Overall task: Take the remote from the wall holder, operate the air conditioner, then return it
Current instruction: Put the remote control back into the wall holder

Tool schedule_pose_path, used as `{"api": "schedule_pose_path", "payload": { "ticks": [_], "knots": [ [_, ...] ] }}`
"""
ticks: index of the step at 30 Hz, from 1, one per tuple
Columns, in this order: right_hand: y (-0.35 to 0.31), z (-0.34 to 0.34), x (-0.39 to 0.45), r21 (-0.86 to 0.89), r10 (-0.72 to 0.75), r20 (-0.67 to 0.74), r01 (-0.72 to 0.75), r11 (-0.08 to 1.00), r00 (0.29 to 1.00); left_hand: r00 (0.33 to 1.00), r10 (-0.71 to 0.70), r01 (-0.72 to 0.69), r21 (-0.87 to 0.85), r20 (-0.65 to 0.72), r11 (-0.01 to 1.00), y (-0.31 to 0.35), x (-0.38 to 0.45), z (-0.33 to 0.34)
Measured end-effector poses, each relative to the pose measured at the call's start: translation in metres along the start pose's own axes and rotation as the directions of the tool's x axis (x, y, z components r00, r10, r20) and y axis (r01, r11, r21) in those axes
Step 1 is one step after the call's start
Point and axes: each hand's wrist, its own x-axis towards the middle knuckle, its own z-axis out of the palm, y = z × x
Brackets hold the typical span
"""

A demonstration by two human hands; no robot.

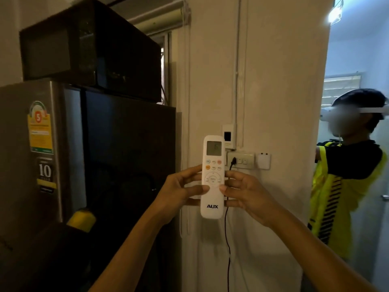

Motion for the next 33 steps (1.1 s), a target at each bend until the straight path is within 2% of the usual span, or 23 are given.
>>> {"api": "schedule_pose_path", "payload": {
  "ticks": [10,15,23,33],
  "knots": [
    [0.056,-0.137,0.068,-0.067,0.035,-0.104,-0.042,0.997,0.994,0.996,-0.068,0.072,-0.086,0.051,0.994,-0.068,0.139,0.081],
    [0.081,-0.193,0.102,-0.069,0.036,-0.096,-0.042,0.997,0.995,0.995,-0.065,0.074,-0.132,0.071,0.989,-0.098,0.197,0.112],
    [0.113,-0.246,0.136,-0.017,0.089,-0.131,-0.092,0.996,0.987,0.988,-0.106,0.120,-0.126,0.110,0.985,-0.135,0.264,0.141],
    [0.132,-0.290,0.168,-0.085,0.108,-0.243,-0.132,0.988,0.964,0.985,-0.097,0.122,-0.171,0.146,0.978,-0.161,0.319,0.165]
  ]
}}
